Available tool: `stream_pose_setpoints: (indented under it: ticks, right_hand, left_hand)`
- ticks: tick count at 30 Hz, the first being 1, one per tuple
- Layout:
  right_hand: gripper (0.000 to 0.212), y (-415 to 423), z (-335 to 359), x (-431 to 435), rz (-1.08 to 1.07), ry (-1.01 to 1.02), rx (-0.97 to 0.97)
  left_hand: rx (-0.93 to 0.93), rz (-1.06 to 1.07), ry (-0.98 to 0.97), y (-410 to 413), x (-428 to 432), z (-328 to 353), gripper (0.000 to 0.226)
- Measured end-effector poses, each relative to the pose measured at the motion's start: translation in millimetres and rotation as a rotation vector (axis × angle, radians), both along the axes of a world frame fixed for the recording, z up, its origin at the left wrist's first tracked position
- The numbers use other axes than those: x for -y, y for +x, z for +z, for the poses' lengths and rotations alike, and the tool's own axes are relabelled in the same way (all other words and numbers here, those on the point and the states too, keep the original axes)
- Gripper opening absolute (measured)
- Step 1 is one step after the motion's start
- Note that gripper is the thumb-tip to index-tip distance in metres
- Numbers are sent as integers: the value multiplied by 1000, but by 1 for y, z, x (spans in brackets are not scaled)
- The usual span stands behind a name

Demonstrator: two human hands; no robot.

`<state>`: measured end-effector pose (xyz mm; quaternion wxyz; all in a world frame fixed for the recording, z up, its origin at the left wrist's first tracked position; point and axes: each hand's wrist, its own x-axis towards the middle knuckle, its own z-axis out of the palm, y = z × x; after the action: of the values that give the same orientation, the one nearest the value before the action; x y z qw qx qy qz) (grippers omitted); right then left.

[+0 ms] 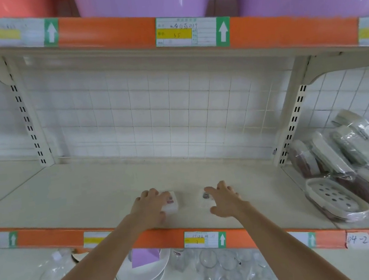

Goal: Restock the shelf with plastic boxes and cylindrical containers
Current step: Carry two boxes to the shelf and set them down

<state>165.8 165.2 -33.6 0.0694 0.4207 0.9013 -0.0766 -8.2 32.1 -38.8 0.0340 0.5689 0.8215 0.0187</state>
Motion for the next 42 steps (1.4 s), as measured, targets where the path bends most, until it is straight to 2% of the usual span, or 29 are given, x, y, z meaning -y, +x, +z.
stream_pose_setpoints:
  ticks: [8, 13, 16, 27, 39, 42]
  right_hand:
    - [50, -28, 2, 34, 70, -14, -275]
    - [53, -57, 4, 73, 223, -29, -363]
    - [61, -76, 2, 106, 293, -55, -348]
    - [61, -137, -29, 277, 660, -52, -227]
    - [65, -121, -106, 598, 1084, -212, 14]
    - [59, -113, -117, 669, 1217, -182, 47]
  left_hand:
    - [10, 124, 199, -5, 31, 14, 52]
    - [26, 281, 256, -16, 86, 14, 53]
    - [33, 372, 286, -19, 130, 7, 54]
    - [43, 704, 267, -18, 332, -33, 59]
    - [199, 1157, 127, 88, 656, -99, 53]
    - [205, 1272, 134, 118, 721, -105, 49]
